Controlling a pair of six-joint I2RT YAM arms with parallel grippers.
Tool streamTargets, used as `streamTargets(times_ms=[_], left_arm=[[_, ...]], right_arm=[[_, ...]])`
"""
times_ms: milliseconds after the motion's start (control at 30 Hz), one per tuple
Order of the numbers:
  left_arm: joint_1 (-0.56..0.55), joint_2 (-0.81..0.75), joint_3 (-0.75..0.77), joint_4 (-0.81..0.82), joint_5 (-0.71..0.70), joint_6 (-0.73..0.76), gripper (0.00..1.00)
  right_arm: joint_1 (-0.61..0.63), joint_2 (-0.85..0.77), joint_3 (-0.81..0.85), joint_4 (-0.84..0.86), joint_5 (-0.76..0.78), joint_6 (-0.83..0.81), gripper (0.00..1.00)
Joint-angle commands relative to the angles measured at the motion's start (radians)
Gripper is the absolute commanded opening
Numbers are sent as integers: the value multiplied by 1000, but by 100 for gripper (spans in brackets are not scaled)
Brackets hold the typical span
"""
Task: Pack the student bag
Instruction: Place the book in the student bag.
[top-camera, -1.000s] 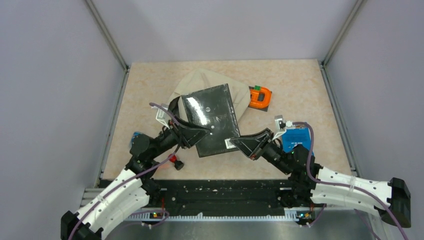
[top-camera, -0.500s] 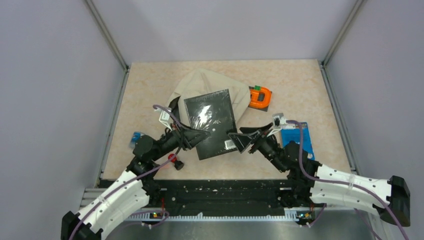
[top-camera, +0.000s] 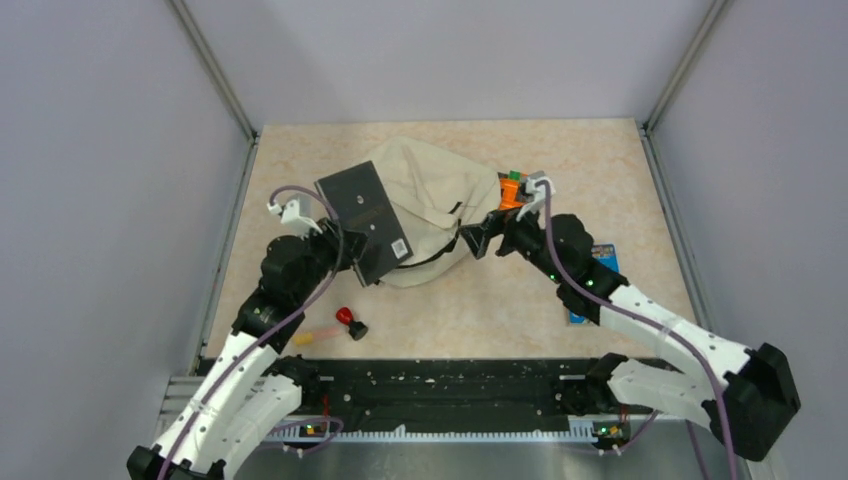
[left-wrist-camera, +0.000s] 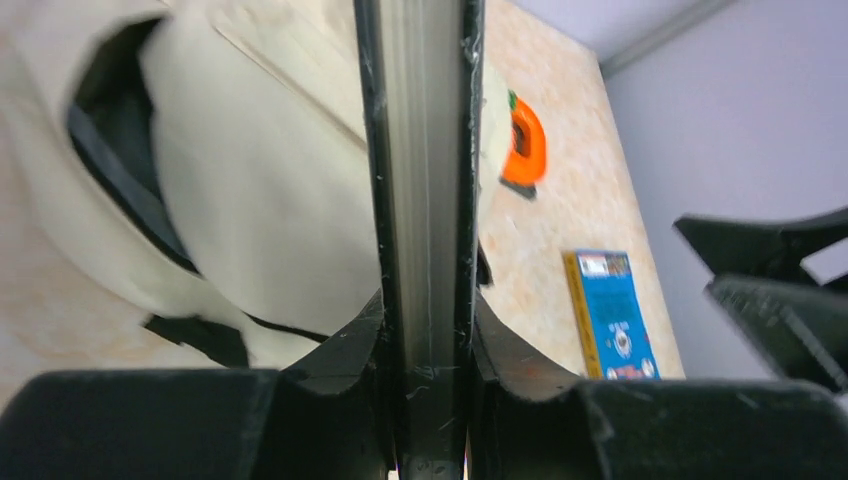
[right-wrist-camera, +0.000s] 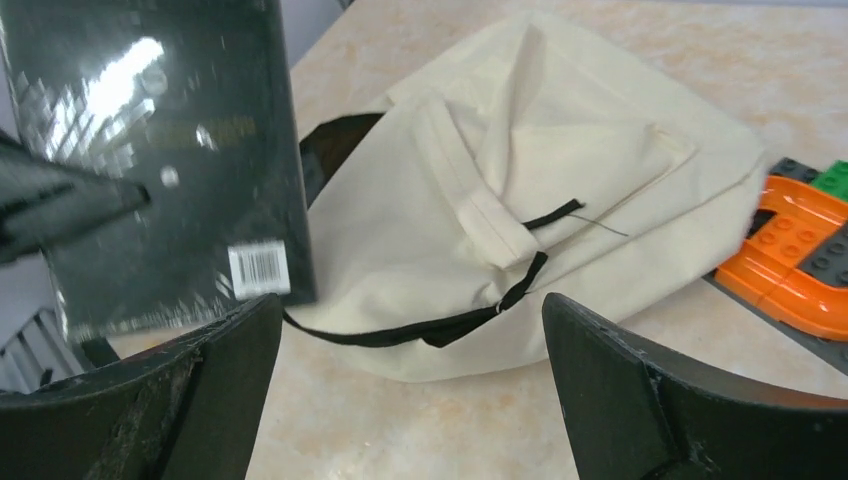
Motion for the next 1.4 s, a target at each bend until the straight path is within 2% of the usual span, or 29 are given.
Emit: streamTargets(times_ms=[0,167,300,400,533,700,833,867,967,1067,1200,1233,1367], left_arm=[[148,24,149,91,19,58,0],[306,35,171,61,-14,61,0],[372,20,168,30,-76,79,0],[396,5,150,-1,-102,87,0],[408,-37,116,-47,-69,53,0],[408,-98,87,-59,78,4,0],[408,-119,109,-147,25,58,0],[407,-128,113,-164,2,71,0],[408,-158,117,-205,-49,94,0],[407,-180,108,-223,-63,105,0],[408,-185,73,-222,-43,105,0],[408,-185,65,-217,-32,103,0],[407,-183,41,-185,56,92,0]], right_arm=[[-8,121,109,37,-216,-150,99],[14,273,178,54,-317,-303,99],[143,373,239,15,-210,-519,99],[221,465,295,-3,-165,-615,99],[293,610,391,-6,-69,-719,99],[322,775,524,-65,46,-786,99],[325,872,605,-127,74,-816,98],[325,896,625,-141,94,-817,95],[325,961,705,-185,179,-799,74],[325,967,752,-192,201,-758,47],[312,920,798,-195,195,-687,5],[303,911,813,-203,195,-664,0],[252,881,870,-226,189,-567,0]])
